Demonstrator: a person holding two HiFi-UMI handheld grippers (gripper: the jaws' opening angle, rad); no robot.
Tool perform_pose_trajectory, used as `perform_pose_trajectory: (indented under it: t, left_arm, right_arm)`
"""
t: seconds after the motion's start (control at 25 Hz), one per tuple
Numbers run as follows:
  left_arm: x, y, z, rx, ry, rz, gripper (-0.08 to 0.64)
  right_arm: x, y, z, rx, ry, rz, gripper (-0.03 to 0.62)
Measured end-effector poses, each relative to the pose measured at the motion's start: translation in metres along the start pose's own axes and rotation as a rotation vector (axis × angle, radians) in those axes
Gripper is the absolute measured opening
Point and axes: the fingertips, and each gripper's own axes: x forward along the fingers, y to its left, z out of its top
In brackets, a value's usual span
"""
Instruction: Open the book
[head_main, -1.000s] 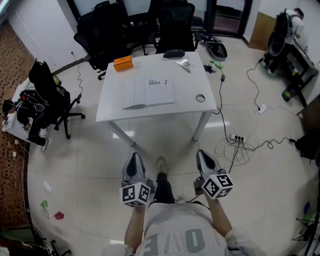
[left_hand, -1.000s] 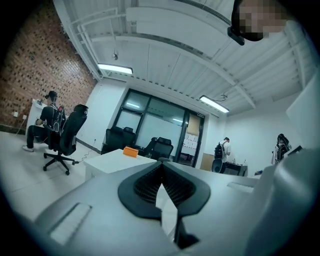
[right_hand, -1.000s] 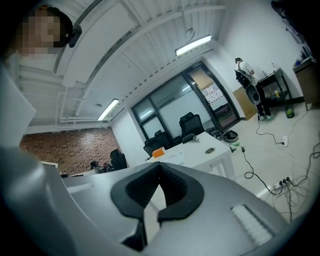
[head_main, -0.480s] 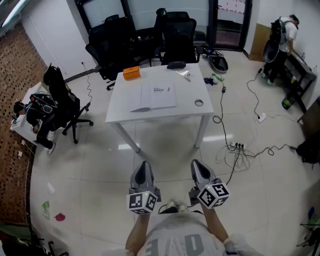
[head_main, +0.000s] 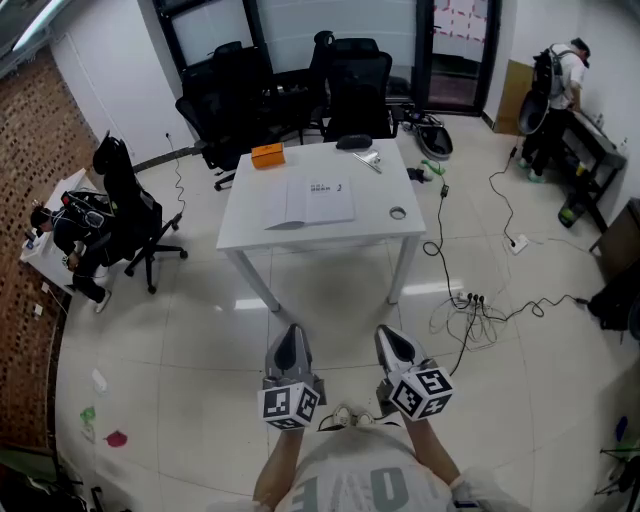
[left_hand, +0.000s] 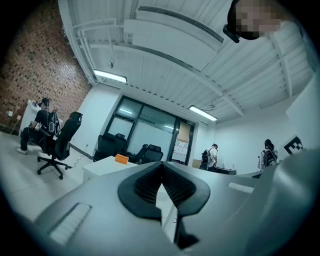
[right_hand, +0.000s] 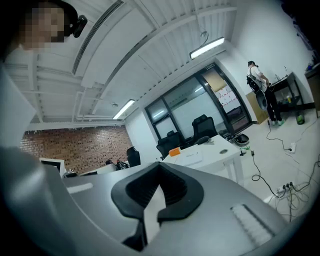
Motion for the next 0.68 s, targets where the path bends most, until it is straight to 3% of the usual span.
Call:
perform_pose_trajectory:
  t: [0.68]
  left_arm:
    - [-0.0080, -0.0021, 0.0038, 0.005, -0.011, -0.024, 0.011]
  right_arm:
    - [-0.0036, 0.0079, 0.0026, -0.047, -0.001, 0.003, 0.000]
